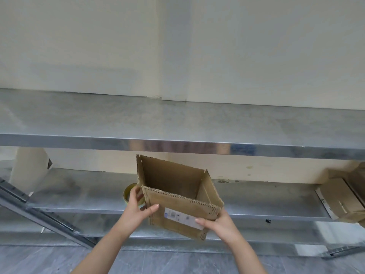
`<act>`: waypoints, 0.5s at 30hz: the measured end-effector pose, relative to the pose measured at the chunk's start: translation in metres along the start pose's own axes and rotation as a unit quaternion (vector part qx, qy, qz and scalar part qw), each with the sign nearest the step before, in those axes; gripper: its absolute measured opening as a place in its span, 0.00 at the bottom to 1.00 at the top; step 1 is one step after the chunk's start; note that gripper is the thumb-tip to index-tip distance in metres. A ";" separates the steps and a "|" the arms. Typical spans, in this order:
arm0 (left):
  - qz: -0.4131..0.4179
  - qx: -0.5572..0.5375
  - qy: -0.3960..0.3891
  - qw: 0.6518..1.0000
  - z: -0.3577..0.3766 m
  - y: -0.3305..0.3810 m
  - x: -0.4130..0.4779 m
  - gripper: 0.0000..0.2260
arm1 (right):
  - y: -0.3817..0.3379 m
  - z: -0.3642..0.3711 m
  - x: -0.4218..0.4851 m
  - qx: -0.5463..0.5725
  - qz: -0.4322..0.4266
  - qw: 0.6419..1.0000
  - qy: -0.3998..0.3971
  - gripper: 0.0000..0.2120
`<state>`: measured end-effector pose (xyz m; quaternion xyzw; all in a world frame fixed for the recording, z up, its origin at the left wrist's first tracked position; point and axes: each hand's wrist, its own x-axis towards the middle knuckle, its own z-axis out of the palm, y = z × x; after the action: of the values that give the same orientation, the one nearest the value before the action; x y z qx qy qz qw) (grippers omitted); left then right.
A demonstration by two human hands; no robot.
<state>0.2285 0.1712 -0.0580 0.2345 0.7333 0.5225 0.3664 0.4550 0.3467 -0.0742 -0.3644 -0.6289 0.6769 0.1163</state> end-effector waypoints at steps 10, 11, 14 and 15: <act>0.036 0.019 -0.063 0.997 -0.021 0.038 0.031 0.50 | -0.019 0.002 0.008 -0.019 -0.048 0.996 0.070 0.34; 0.032 0.028 -0.078 0.996 -0.020 0.040 0.034 0.48 | -0.020 0.004 0.009 -0.026 -0.052 0.995 0.077 0.32; 0.029 0.029 -0.073 0.996 -0.015 0.043 0.037 0.45 | -0.023 0.007 0.009 -0.042 -0.065 0.992 0.105 0.26; 0.033 0.025 -0.063 0.997 -0.012 0.042 0.037 0.46 | -0.023 0.006 0.009 -0.046 -0.068 0.990 0.112 0.25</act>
<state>0.1945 0.2047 -0.0271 0.2999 0.7132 0.5002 0.3888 0.4377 0.3514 -0.0561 -0.3995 -0.6660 0.5921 0.2151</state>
